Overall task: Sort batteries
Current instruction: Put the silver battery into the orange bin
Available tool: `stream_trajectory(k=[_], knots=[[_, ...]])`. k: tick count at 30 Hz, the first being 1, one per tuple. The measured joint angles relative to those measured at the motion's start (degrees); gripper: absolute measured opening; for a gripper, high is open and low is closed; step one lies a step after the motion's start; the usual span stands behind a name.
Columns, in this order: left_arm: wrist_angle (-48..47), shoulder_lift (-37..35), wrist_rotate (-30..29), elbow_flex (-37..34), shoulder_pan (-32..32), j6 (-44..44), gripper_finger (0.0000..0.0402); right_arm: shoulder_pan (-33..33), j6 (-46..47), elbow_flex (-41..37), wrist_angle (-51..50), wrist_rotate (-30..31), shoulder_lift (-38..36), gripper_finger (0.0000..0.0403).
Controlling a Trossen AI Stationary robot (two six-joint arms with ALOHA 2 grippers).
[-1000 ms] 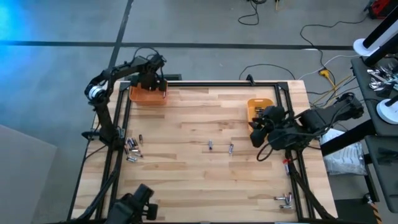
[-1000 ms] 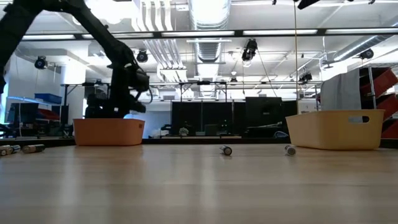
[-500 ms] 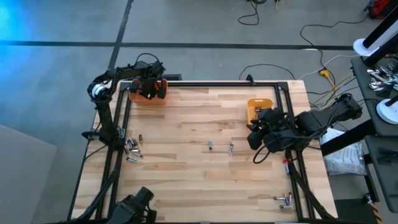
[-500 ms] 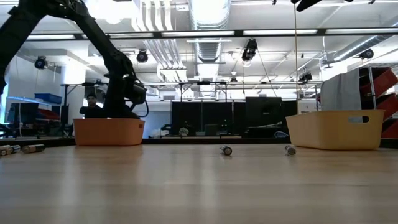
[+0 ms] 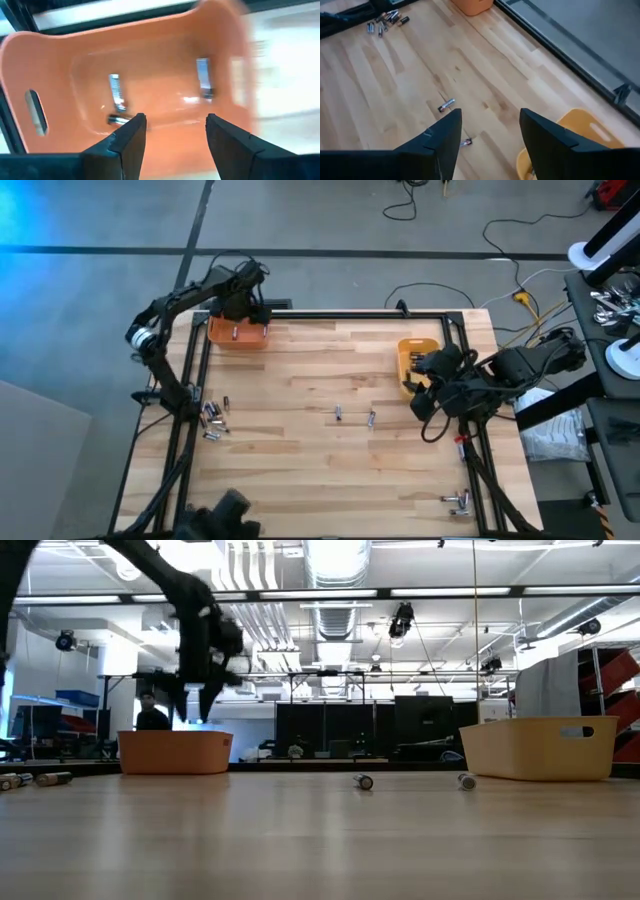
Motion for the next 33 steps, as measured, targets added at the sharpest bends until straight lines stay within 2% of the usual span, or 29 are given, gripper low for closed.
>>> stream_trajectory(k=[5, 8, 12, 16, 19, 24, 33], knots=[[2.8, -8.4, -1.9, -1.5, -11.3, -9.1, 0.0187, 0.1, -2.5, -0.1, -2.1, 0.0, -1.0, 0.0204], [4.9, -10.9, -6.4, -2.0, -21.0, -16.3, 0.0187, 0.9, -2.5, -0.5, -4.5, 0.0, -1.0, 0.0202], [12.2, -10.8, -10.5, -2.1, -34.1, -22.8, 0.0187, 3.2, -2.6, -2.0, -7.8, -0.3, -1.0, 0.0201], [23.5, -6.8, -10.9, -2.2, -43.7, -28.1, 0.0187, 6.9, -3.5, -4.5, -8.3, -0.4, -1.4, 0.0201], [25.8, -2.4, -11.2, -0.7, -48.2, -32.7, 0.0187, 9.7, -3.6, -5.1, -8.3, -0.1, -1.5, 0.0201], [23.3, 5.0, -16.1, 3.3, -54.2, -39.1, 0.0187, 15.1, 0.5, -5.1, -8.2, 0.0, -2.0, 0.0201], [22.7, 18.6, -16.0, 10.5, -56.2, -42.3, 0.0187, 26.6, 20.7, -5.5, -7.4, -0.1, -0.8, 0.0201]])
